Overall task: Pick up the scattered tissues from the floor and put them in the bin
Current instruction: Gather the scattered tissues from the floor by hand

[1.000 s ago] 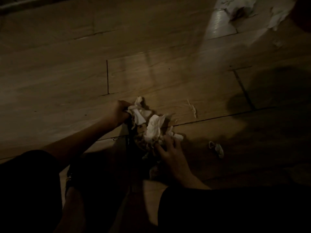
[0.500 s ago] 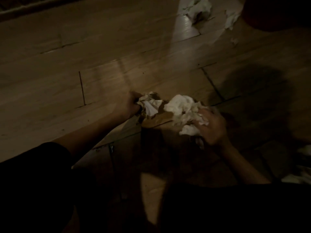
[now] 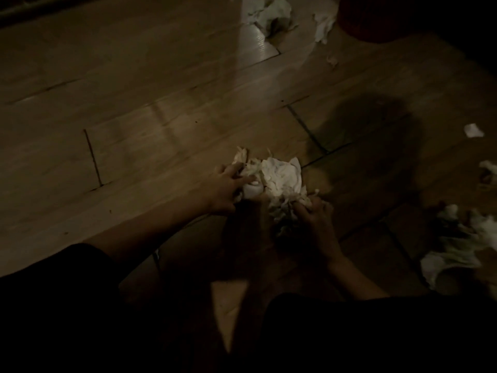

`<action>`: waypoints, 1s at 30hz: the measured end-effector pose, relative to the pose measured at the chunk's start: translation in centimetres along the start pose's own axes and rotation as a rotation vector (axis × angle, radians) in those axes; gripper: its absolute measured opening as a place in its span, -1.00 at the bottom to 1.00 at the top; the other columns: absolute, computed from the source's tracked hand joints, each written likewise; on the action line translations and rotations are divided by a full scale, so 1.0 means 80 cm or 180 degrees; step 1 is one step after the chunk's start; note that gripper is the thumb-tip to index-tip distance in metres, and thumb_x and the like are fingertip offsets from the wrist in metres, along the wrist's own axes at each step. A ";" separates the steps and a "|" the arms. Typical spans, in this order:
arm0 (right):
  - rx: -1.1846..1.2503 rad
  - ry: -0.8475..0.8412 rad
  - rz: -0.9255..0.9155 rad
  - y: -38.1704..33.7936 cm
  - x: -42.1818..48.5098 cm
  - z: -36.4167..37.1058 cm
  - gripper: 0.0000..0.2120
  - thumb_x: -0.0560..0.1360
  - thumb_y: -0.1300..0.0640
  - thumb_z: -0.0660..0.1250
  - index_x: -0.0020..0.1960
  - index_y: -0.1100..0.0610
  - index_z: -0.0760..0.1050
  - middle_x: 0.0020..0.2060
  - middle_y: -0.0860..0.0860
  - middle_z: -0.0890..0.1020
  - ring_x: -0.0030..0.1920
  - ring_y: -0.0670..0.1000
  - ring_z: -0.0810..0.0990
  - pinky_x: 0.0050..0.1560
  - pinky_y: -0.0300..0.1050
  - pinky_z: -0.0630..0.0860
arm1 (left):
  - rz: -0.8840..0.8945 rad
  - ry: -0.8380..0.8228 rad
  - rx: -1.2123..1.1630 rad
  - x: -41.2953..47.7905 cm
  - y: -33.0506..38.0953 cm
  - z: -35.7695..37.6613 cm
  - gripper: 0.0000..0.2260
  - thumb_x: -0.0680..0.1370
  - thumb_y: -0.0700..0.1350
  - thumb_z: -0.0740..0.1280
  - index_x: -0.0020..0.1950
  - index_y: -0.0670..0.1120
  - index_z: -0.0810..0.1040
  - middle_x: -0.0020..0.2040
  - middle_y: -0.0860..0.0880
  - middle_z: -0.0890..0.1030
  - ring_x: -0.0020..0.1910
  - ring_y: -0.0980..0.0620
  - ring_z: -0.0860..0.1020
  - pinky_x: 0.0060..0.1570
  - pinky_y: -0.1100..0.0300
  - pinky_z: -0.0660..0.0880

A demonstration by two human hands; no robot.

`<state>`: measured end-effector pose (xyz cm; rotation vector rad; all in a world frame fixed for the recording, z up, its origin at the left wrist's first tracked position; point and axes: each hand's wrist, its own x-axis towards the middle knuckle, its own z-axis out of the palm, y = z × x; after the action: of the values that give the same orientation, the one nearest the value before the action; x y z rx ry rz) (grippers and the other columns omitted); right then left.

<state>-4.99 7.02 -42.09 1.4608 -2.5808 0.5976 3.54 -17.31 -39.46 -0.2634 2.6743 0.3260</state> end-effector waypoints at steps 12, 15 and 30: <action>0.1096 -0.0276 0.1456 0.021 0.056 -0.034 -0.55 0.38 0.04 0.31 0.19 0.25 0.50 0.07 0.32 0.49 0.05 0.21 0.50 -0.02 -0.22 0.31 | 0.0484 0.1100 -0.1453 -0.037 -0.015 -0.007 -0.81 0.47 -0.13 0.29 -0.02 -0.17 0.64 0.02 0.15 0.65 -0.01 0.14 0.59 -0.04 0.22 0.42; 0.1139 0.0139 0.1618 0.035 0.082 -0.058 -0.61 0.40 0.26 0.39 0.22 0.25 0.49 0.06 0.34 0.49 0.05 0.25 0.51 -0.12 -0.36 0.22 | 0.0280 0.1196 -0.2153 -0.022 -0.027 -0.019 -0.88 0.41 -0.35 0.41 -0.09 -0.22 0.64 -0.20 0.43 0.61 -0.22 0.48 0.53 -0.26 0.55 0.39; 0.1086 0.0624 0.1767 0.081 0.085 -0.088 -0.68 0.40 0.21 0.38 0.14 0.26 0.54 0.02 0.32 0.52 0.02 0.21 0.53 -0.11 -0.34 0.26 | -0.0390 0.1213 -0.2012 0.084 0.036 -0.076 -0.81 0.47 -0.12 0.32 0.03 -0.16 0.59 -0.13 -0.11 0.62 -0.18 -0.03 0.54 -0.19 0.09 0.48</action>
<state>-14.65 7.31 -35.51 0.6693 -2.8090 1.2252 -5.48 -17.10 -36.53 -0.7376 2.8172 1.1843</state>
